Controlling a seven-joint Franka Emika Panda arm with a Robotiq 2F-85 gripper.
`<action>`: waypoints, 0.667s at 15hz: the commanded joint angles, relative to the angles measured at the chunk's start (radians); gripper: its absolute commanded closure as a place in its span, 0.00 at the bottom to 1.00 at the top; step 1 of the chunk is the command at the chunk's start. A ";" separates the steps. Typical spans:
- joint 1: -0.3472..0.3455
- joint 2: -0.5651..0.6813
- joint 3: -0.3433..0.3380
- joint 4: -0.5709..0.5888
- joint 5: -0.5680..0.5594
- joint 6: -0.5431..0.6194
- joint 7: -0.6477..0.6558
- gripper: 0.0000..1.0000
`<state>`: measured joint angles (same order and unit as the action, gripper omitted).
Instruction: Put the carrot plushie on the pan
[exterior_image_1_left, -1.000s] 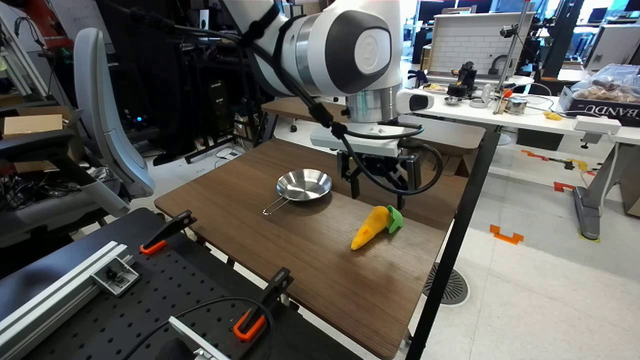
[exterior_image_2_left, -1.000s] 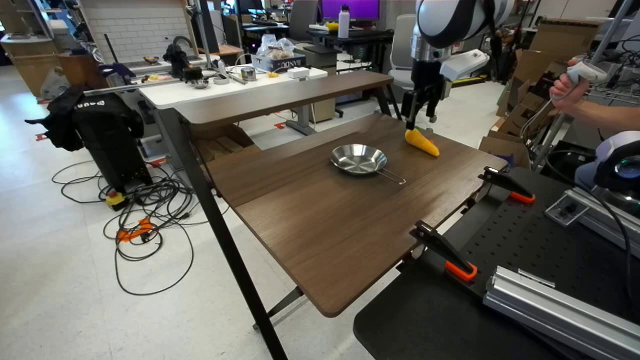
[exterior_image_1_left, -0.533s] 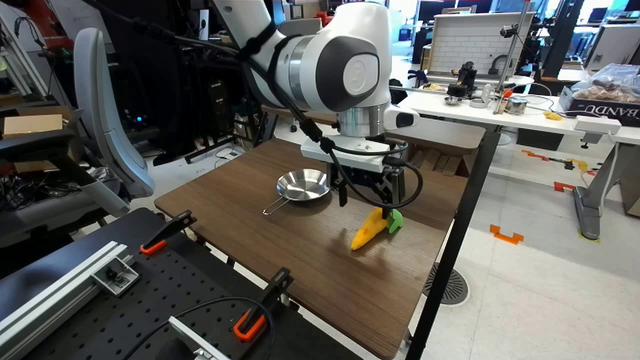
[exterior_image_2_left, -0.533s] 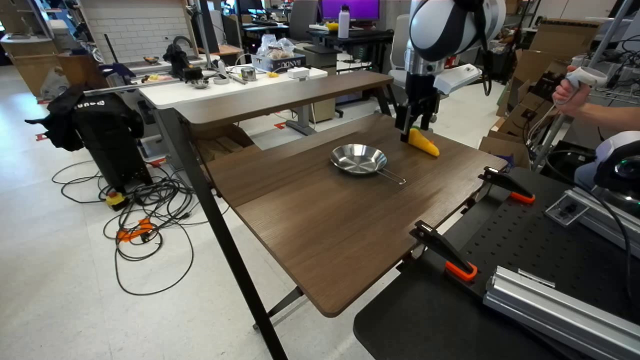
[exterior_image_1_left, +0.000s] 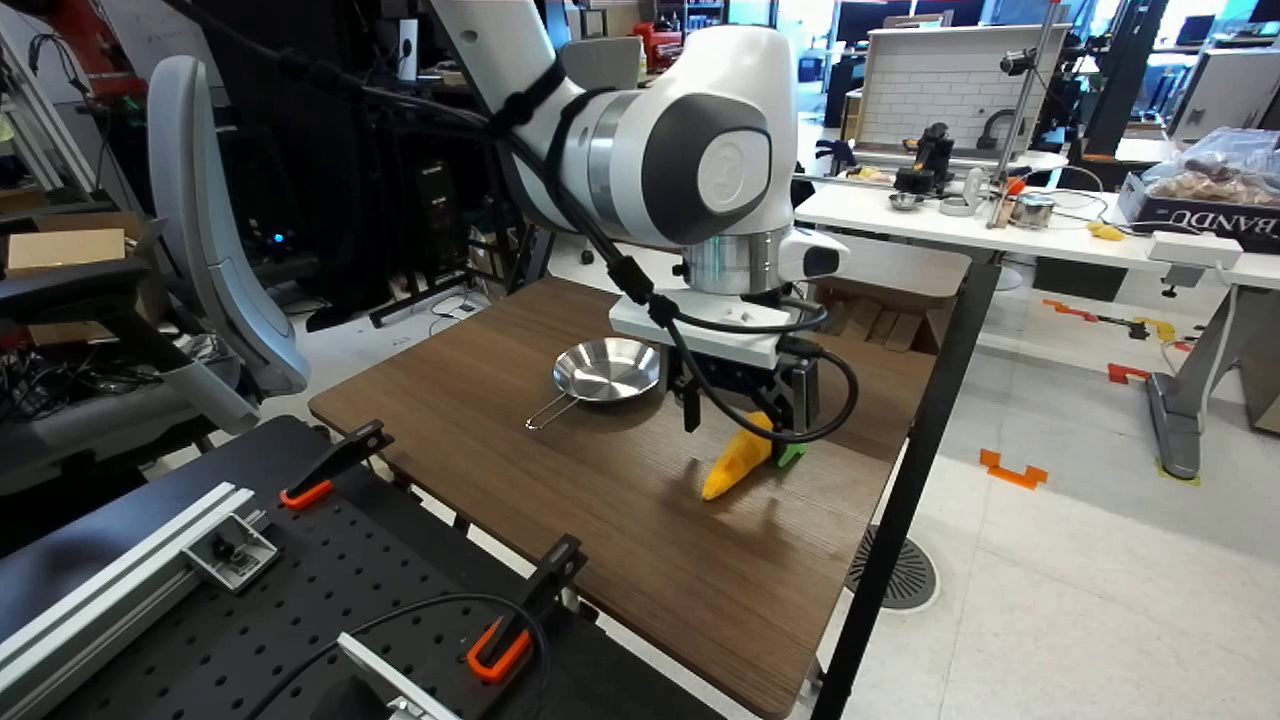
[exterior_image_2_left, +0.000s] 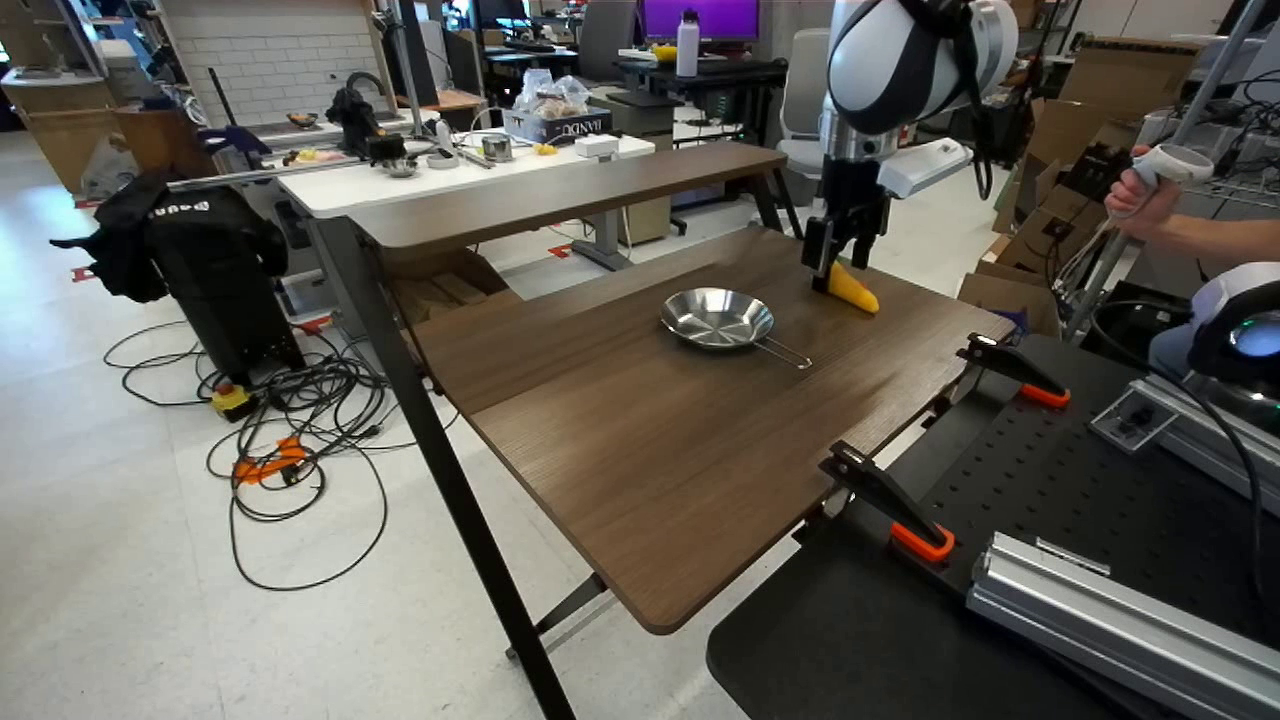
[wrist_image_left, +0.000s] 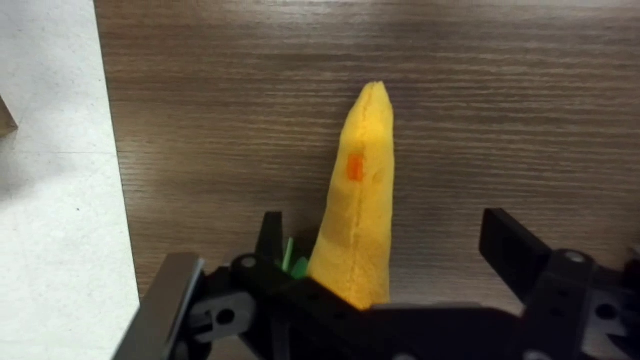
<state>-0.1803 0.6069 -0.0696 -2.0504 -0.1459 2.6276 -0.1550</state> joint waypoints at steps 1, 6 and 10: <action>-0.009 0.031 -0.002 0.021 0.013 0.012 -0.032 0.00; -0.002 0.040 -0.012 0.025 0.004 0.012 -0.026 0.32; -0.001 0.041 -0.015 0.024 0.002 0.010 -0.025 0.65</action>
<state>-0.1803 0.6243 -0.0779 -2.0502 -0.1463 2.6277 -0.1552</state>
